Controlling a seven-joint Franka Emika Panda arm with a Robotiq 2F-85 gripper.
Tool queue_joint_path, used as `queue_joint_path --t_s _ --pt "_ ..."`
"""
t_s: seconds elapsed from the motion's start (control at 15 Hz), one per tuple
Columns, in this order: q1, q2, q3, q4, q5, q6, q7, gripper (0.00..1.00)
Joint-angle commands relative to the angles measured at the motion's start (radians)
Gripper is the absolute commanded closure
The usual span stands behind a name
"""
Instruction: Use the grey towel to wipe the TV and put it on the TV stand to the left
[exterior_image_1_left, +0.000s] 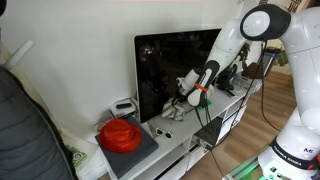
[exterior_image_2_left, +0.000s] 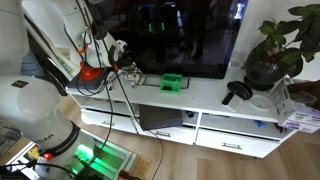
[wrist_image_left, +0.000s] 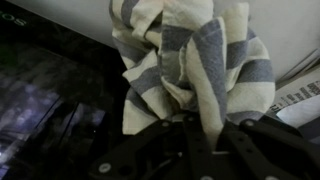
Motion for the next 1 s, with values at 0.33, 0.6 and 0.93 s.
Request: queue_joint_path --t_s 0.33,0.6,0.93 --pt "-0.018 -0.319 0.091 -0.292 -0.032 -0.118 0.016 0.98" --pt "0.011 -0.370 0.130 -0.320 -0.024 -0.110 0.000 0.98" --pt "0.015 -0.362 0.164 -0.298 -0.022 -0.107 -0.002 0.98"
